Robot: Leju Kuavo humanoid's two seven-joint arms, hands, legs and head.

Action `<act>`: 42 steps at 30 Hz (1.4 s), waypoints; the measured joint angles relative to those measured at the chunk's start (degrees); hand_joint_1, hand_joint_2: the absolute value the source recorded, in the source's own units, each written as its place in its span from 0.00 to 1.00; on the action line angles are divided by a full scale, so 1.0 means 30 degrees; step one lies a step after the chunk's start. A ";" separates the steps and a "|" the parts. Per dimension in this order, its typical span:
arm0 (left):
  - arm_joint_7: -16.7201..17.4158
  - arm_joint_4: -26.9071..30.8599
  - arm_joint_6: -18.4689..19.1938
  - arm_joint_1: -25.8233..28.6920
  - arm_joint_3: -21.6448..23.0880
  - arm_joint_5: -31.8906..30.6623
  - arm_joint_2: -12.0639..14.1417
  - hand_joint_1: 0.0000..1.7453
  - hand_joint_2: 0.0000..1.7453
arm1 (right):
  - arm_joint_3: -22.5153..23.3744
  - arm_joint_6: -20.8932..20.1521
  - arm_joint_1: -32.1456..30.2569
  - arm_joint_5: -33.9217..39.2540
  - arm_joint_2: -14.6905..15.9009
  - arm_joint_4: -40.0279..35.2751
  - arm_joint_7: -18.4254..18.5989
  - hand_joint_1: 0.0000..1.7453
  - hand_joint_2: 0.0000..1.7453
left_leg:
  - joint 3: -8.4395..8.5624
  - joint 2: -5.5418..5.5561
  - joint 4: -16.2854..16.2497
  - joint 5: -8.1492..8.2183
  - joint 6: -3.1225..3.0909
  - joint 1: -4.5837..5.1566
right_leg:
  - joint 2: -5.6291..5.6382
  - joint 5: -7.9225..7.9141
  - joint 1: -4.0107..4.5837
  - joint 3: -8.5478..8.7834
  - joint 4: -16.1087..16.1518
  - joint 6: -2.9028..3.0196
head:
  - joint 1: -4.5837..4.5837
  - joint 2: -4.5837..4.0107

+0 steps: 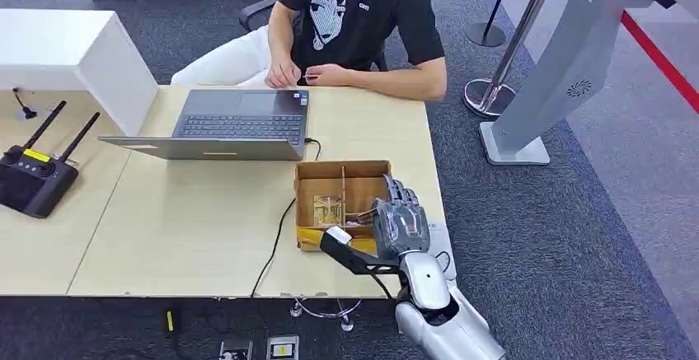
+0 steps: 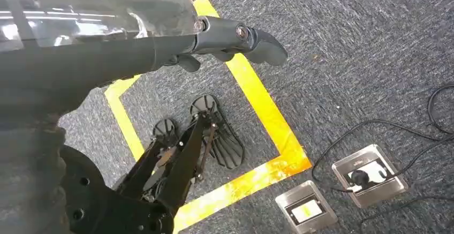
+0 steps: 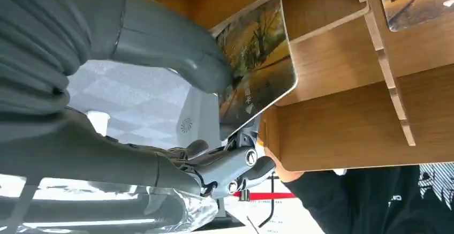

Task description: Pass the card to the sensor for recognition and then transmit it.

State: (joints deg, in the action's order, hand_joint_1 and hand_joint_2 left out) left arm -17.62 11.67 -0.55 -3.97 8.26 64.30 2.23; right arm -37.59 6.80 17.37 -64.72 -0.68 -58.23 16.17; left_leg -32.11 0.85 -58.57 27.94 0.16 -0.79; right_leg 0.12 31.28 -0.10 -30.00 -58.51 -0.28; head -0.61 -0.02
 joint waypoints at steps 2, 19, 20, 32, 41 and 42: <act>0.0000 0.0000 -0.0029 0.0000 -0.0044 -0.0015 0.0000 0.00 1.00 | -0.0007 -0.0051 0.0000 -0.0029 0.0015 -0.0095 0.0015 1.00 1.00 | 0.0001 0.0000 0.0000 0.0000 0.0000 0.0000 | 0.0000 0.0000 0.0000 0.0000 0.0000 0.0000 | 0.0000 0.0000; -0.0123 0.0000 0.0145 0.0021 -0.0110 -0.0597 -0.0007 0.00 1.00 | -0.0277 -0.0888 -0.0007 -0.1070 0.0634 -0.4687 0.0567 1.00 1.00 | 0.0000 -0.0001 0.0000 -0.0001 0.0000 0.0001 | 0.0000 -0.0002 -0.0001 0.0000 0.0000 0.0000 | 0.0000 0.0000; -0.0146 0.0000 0.0160 0.0024 -0.0110 -0.0649 -0.0007 0.00 1.00 | -0.0277 -0.0977 0.0056 -0.1159 0.0722 -0.5183 0.0649 1.00 1.00 | 0.0002 -0.0002 -0.0001 -0.0001 0.0000 0.0001 | 0.0001 -0.0002 -0.0001 -0.0001 0.0000 0.0000 | 0.0000 0.0000; -0.0226 0.0000 0.0751 0.0036 -0.0102 -0.1633 -0.0007 0.00 1.00 | 0.0095 -0.2339 0.1077 -0.1201 0.1560 -0.9406 0.1348 1.00 1.00 | 0.0014 -0.0012 -0.0001 -0.0002 0.0000 0.0000 | 0.0005 -0.0004 -0.0001 0.0001 0.0001 0.0001 | 0.0007 0.0000; 0.0240 0.0029 0.0525 -0.0554 0.0000 -0.2761 -0.0022 0.00 1.00 | 0.1092 -0.3175 0.2433 -0.0269 0.1988 -0.9523 0.2810 1.00 1.00 | 0.0016 -0.0010 -0.0004 -0.0026 -0.0009 0.0002 | 0.0004 -0.0028 -0.0002 0.0004 0.0000 -0.0002 | 0.0000 0.0000; 0.0292 0.0029 0.0503 -0.0596 0.0007 -0.2768 -0.0022 0.00 1.00 | 0.1173 -0.3242 0.2520 -0.0291 0.2033 -0.9523 0.2922 1.00 1.00 | 0.0016 -0.0012 -0.0004 -0.0026 -0.0009 0.0002 | 0.0007 -0.0032 -0.0002 0.0002 0.0000 -0.0003 | 0.0000 0.0000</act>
State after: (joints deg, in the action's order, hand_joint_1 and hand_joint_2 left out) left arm -16.74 11.76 0.96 -5.75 8.28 56.00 2.16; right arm -34.07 -2.93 24.93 -65.59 5.42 -86.79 24.94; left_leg -32.06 0.81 -58.58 27.86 0.13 -0.78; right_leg 0.14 31.18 -0.10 -29.99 -58.51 -0.29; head -0.61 -0.02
